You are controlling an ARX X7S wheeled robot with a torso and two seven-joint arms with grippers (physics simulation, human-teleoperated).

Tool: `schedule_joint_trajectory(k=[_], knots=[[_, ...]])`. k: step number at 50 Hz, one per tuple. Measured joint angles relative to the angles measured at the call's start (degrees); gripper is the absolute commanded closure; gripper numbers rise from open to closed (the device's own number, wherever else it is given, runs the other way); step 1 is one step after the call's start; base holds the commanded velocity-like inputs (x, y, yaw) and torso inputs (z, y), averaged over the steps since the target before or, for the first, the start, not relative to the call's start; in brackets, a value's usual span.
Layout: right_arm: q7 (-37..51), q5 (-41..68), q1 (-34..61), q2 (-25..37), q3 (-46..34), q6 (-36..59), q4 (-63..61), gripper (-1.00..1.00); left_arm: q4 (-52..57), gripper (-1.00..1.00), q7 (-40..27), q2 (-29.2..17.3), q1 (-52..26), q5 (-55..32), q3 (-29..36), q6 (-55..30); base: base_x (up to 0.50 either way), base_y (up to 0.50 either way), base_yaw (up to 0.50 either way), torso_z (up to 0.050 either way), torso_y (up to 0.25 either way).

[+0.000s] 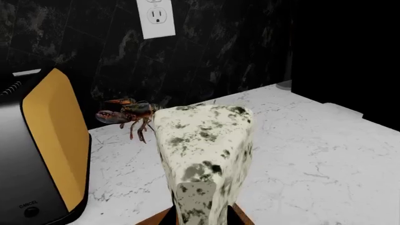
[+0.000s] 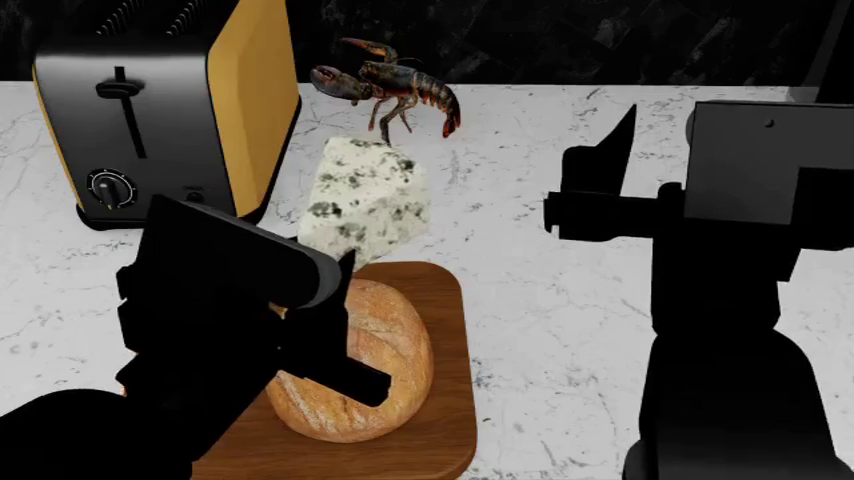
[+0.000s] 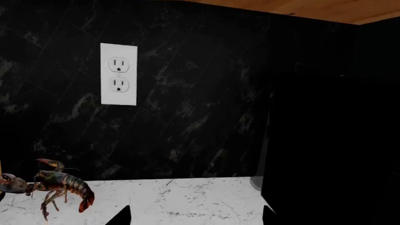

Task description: Pick up the wedge of cheese and place it on the slice of bread to prepare a simple cheese on bread dish.

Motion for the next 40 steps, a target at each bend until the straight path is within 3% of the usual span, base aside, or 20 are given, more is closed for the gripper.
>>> schedule_joint_trajectory(k=[20, 40], knots=[[-0.54, -0.76, -0.07, -0.32, 0.17, 0.22, -0.12, -1.0, 6.16, 1.0, -1.7, -0.49, 2.39, -1.78, -1.83, -4.3, 0.0, 0.0, 0.0, 0.0, 0.0], [0.07, -0.04, -0.08, 0.06, -0.12, 0.43, -0.22, -1.0, 6.75, 1.0, -1.97, -1.31, 6.56, -4.58, -3.11, -3.37, 0.0, 0.0, 0.0, 0.0, 0.0]])
